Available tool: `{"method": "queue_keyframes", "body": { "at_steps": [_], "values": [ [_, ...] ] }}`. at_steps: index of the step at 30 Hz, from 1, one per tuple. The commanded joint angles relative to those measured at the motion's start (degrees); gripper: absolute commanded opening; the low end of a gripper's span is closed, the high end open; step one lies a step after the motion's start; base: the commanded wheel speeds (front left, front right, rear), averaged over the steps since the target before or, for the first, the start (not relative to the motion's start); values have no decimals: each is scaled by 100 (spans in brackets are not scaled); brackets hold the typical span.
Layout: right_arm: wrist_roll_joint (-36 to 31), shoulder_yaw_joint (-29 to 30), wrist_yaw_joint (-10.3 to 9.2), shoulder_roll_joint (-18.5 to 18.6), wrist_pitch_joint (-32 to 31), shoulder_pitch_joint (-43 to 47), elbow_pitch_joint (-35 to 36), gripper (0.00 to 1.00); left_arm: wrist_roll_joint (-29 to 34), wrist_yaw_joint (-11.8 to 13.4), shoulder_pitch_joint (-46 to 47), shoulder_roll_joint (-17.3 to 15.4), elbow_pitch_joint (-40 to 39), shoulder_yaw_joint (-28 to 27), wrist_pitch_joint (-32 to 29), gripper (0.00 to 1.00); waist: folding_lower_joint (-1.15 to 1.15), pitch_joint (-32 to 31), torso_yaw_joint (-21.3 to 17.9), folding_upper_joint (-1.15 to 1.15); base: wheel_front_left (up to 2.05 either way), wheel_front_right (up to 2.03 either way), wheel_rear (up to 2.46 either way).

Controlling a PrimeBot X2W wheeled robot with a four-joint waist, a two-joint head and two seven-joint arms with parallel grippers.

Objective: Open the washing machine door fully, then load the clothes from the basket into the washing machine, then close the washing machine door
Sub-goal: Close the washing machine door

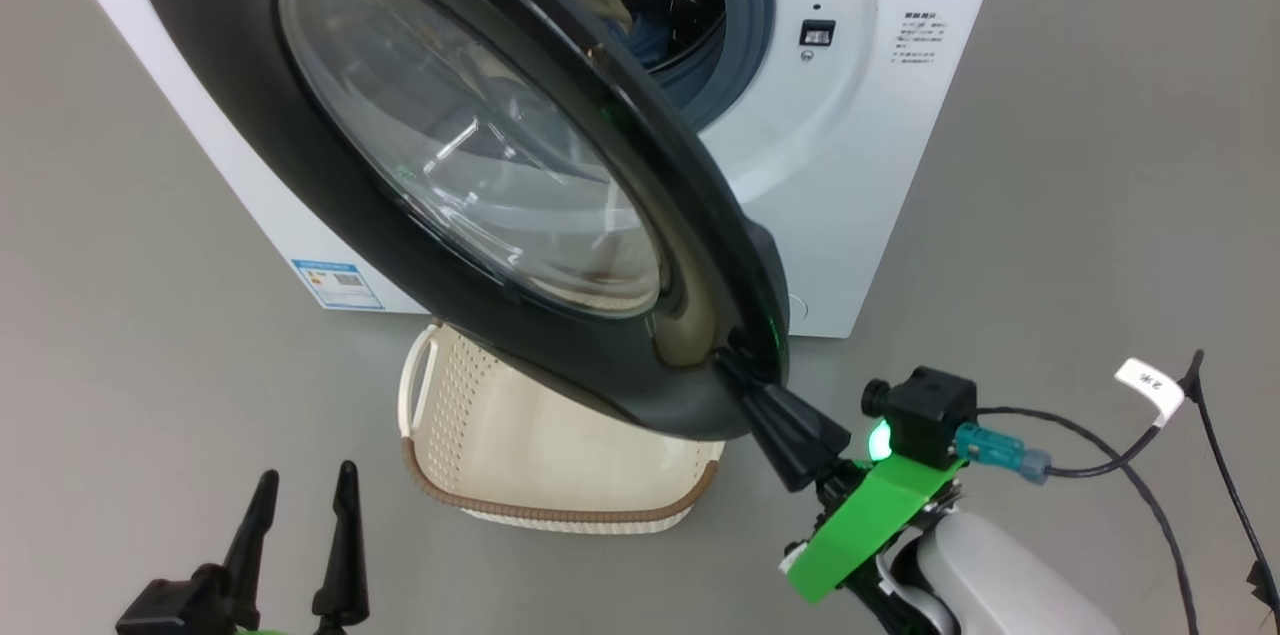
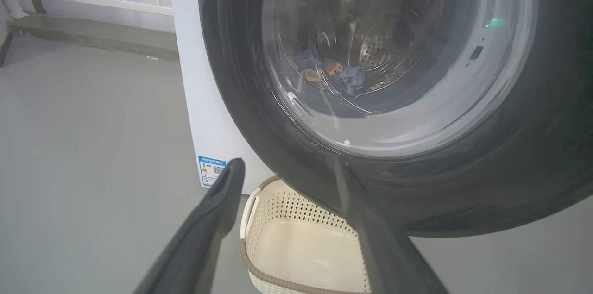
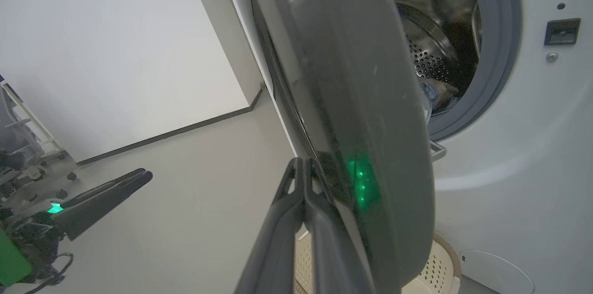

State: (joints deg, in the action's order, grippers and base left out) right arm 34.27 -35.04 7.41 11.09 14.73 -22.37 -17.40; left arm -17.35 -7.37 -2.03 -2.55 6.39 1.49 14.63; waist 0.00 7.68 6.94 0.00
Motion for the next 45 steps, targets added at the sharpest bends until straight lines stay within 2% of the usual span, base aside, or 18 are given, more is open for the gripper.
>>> {"method": "queue_keyframes", "body": {
  "at_steps": [1, 16, 45],
  "values": [
    [-49, 35, 8, -61, 27, -147, 119, 0, 14, -12, 217, -33, -162, -156, 37, 100, 0, 33, 1, 0, 0, 0, 0],
    [-195, 889, 8, 12, 27, -745, -43, 0, -37, -12, 478, -33, -307, 40, 37, 100, 0, 501, 116, 0, 0, 0, 0],
    [-341, 2359, 8, 112, 27, -2306, -737, 0, -198, -12, 1074, -32, -516, 584, 37, 100, 0, 1439, 707, 0, 0, 0, 0]
  ]
}}
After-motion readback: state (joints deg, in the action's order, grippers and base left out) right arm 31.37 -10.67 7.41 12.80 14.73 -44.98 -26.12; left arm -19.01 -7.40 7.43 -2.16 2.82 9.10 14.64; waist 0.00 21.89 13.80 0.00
